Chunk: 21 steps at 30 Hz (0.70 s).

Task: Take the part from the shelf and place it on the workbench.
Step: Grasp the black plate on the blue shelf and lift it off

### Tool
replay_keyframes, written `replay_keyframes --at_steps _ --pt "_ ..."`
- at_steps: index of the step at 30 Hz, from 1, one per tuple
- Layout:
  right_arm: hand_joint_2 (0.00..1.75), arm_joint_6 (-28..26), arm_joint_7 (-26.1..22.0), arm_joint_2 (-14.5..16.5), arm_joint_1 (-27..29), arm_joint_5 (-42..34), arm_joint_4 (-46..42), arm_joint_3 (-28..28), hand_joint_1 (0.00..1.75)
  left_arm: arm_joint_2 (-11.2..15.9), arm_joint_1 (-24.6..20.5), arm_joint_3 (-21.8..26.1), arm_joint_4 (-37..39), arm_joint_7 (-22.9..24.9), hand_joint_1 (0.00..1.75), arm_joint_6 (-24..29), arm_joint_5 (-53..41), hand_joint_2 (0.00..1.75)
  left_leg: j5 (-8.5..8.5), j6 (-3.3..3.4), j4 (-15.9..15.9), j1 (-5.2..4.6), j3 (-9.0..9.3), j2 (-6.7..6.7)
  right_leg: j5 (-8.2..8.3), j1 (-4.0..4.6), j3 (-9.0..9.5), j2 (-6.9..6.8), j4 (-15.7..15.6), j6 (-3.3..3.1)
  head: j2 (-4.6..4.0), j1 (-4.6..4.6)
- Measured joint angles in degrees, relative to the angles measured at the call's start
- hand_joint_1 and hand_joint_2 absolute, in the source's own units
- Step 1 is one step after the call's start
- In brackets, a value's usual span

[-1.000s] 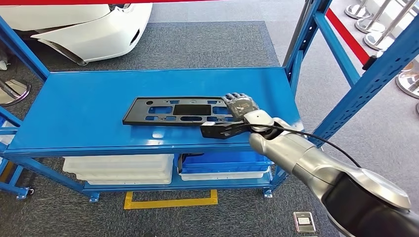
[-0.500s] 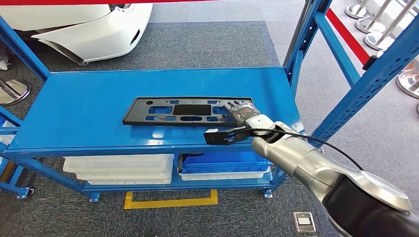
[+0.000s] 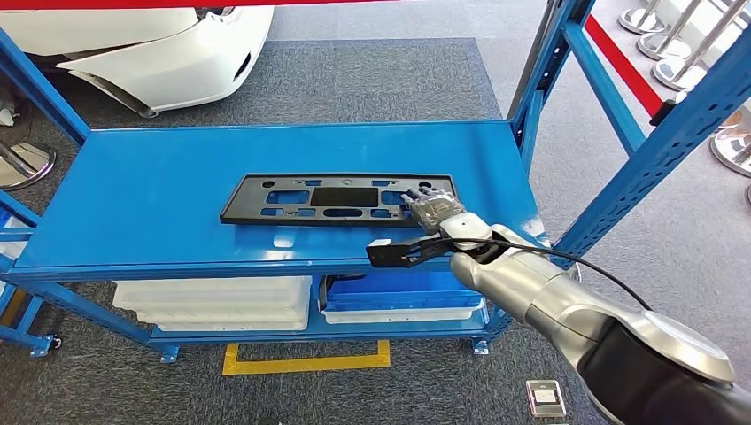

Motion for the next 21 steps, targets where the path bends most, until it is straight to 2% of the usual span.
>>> replay_keyframes --at_steps 13,21 --pt "1.75 -4.4 -1.2 0.9 0.1 4.4 0.5 0.6 1.75 0.0 0.0 0.0 0.0 -1.7 0.00 1.0 0.0 0.00 0.00 0.00 0.0 0.00 0.02 -0.01 0.00 0.00 0.04 -0.01 0.0 0.00 0.00 -0.02" --pt "1.75 -5.3 -0.7 1.3 0.4 6.3 0.8 1.7 1.75 0.0 0.0 0.0 0.0 -2.7 0.00 1.7 0.0 0.00 0.00 -0.01 0.0 0.00 0.02 -0.01 0.00 0.00 0.04 -0.02 0.0 0.00 0.00 -0.02"
